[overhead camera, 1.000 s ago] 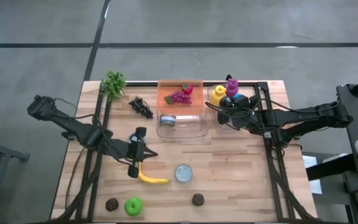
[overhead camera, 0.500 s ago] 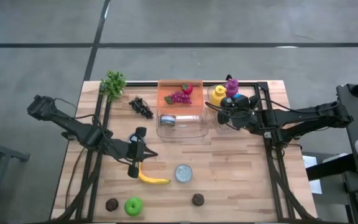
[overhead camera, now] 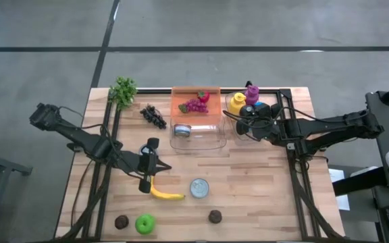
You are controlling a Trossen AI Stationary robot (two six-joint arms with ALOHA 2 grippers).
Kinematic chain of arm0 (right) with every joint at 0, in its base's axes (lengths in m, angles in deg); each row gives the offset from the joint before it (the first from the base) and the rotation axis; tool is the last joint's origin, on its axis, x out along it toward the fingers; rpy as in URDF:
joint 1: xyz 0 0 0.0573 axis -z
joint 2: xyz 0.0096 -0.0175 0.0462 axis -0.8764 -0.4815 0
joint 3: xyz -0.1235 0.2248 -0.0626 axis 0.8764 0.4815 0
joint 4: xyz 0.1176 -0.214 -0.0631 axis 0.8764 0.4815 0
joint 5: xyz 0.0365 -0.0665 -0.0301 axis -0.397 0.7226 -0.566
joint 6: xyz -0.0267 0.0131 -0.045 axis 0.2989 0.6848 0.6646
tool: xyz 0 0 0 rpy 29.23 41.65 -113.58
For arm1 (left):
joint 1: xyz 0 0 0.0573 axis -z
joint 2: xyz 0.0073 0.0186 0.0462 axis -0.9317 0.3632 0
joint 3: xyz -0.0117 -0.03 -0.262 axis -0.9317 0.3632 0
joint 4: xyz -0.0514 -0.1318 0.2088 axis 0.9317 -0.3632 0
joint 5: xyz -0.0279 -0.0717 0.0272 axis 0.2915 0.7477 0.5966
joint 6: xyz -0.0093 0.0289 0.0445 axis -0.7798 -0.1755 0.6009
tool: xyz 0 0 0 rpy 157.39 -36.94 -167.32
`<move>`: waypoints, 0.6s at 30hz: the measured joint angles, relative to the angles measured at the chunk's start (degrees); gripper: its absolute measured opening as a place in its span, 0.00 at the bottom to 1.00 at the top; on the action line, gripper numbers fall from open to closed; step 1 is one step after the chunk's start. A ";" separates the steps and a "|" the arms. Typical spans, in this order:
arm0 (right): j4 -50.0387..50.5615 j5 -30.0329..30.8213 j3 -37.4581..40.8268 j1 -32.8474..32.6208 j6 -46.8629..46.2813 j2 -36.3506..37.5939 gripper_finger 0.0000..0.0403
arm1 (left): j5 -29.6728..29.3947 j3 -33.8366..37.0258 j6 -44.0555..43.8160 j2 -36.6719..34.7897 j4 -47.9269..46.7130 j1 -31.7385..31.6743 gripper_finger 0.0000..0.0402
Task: Pick & Place Food Item
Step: Put the right plum into the orange bin
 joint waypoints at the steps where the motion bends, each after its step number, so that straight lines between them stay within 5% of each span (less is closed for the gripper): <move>1: 0.00 0.00 0.00 0.00 -0.09 0.00 0.57 | 0.00 0.00 0.01 0.00 0.00 0.00 0.02; 18: 0.02 -4.30 -5.50 -0.09 6.21 0.13 0.62 | 0.00 0.00 0.02 0.00 -0.02 0.04 0.02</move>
